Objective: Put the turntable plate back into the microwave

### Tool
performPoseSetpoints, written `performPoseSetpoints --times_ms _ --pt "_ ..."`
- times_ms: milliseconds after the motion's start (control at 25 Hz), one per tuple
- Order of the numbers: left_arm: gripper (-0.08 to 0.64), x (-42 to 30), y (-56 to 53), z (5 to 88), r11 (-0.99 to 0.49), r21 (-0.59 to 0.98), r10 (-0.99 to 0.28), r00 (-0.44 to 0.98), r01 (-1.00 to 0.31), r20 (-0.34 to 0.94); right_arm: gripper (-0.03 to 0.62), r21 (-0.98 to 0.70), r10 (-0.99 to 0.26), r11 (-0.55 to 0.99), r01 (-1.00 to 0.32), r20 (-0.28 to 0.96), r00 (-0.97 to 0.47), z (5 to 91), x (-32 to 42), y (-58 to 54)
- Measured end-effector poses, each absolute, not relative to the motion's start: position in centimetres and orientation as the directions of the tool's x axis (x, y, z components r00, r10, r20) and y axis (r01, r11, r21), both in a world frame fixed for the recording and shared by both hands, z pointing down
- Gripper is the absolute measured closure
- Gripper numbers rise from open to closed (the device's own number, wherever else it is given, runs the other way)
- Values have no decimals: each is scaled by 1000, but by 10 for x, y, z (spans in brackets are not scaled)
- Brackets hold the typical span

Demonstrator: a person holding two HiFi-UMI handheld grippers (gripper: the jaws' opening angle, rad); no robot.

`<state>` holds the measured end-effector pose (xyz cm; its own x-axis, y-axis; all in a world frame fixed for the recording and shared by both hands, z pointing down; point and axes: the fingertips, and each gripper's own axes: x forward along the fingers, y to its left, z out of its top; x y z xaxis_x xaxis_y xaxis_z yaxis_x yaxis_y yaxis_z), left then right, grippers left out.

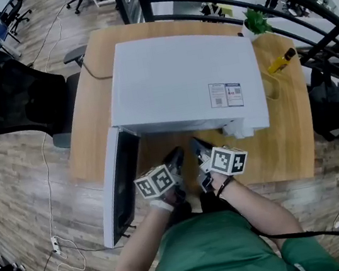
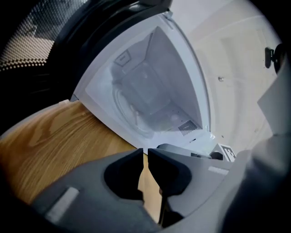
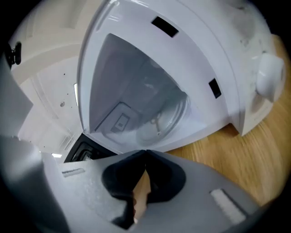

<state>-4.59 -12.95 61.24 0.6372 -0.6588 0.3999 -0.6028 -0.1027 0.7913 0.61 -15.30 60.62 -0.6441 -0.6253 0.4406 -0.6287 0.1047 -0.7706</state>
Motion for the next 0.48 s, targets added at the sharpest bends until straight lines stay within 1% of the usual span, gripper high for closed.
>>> performPoseSetpoints --times_ms 160,320,400,480 --pt "522 -44 -116 604 -112 781 -661 633 -614 403 588 -754 -628 170 -634 413 -659 584 10 -143" --pt "522 -48 -111 590 -132 729 -687 592 -672 422 588 -745 -649 213 -632 376 -661 559 15 -137" --pt "522 -48 -109 578 -162 689 -702 573 -706 423 588 -722 -657 240 -650 372 -656 549 19 -135" --pt "522 -47 -106 564 -223 627 -712 564 -746 418 588 -682 -666 275 -678 374 -645 541 24 -133"
